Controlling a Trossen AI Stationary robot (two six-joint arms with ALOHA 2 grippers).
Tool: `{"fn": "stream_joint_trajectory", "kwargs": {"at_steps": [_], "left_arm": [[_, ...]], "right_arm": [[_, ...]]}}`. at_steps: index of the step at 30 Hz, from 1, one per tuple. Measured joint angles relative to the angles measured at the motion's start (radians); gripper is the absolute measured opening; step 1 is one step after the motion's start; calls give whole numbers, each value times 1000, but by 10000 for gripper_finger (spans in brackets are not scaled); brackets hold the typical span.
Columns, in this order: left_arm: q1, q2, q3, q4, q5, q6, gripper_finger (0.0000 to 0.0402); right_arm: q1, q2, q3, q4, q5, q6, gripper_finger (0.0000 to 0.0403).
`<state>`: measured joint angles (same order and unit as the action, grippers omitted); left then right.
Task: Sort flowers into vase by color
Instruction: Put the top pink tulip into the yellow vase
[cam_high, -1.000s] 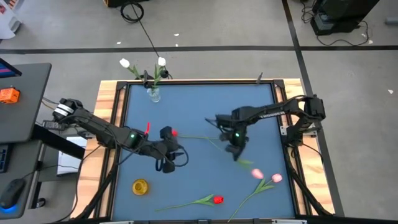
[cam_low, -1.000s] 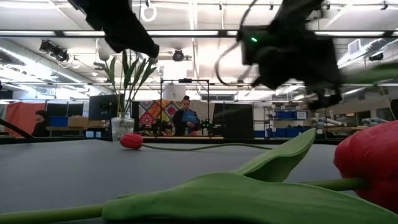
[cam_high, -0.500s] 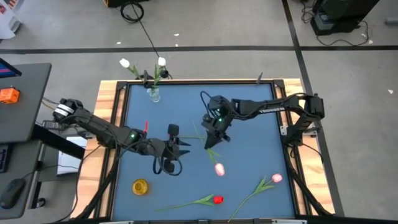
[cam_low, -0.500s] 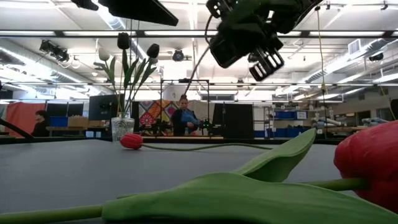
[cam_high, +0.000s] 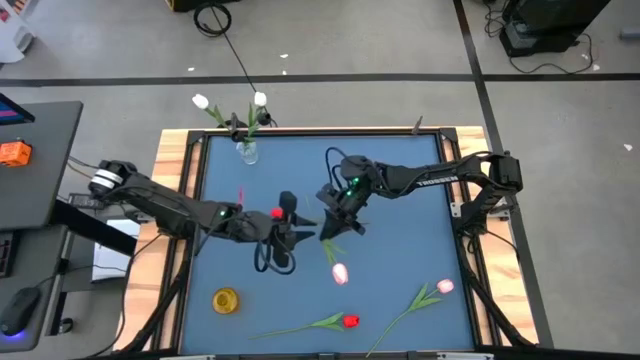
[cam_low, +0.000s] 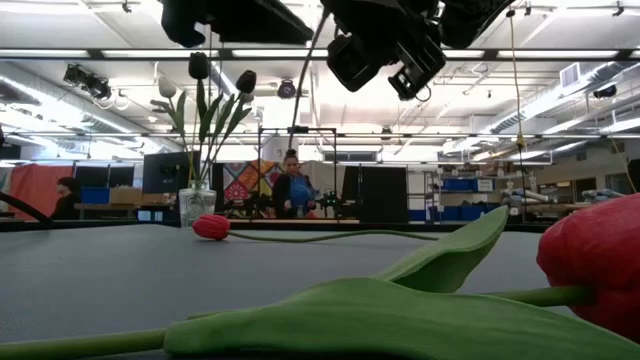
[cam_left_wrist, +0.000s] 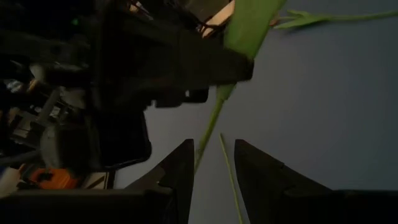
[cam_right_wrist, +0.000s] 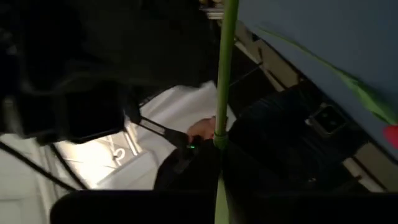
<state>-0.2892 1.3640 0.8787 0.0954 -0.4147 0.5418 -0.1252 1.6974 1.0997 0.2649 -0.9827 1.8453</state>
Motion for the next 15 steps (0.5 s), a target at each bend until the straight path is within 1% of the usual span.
{"fn": "stream_joint_trajectory", "kwargs": {"at_steps": [4,8,11,15], "left_arm": [[9,18,0,22,0,27,121],[12,20,0,22,2,22,114],[12,18,0,24,1,23,85],[12,16,0,20,3,22,20]], "right_arm": [[13,0,0,54,13,62,23],[22,-1,0,56,13,71,23],[26,-1,0,57,36,69,26],[26,-1,0,55,54,8,44]]}}
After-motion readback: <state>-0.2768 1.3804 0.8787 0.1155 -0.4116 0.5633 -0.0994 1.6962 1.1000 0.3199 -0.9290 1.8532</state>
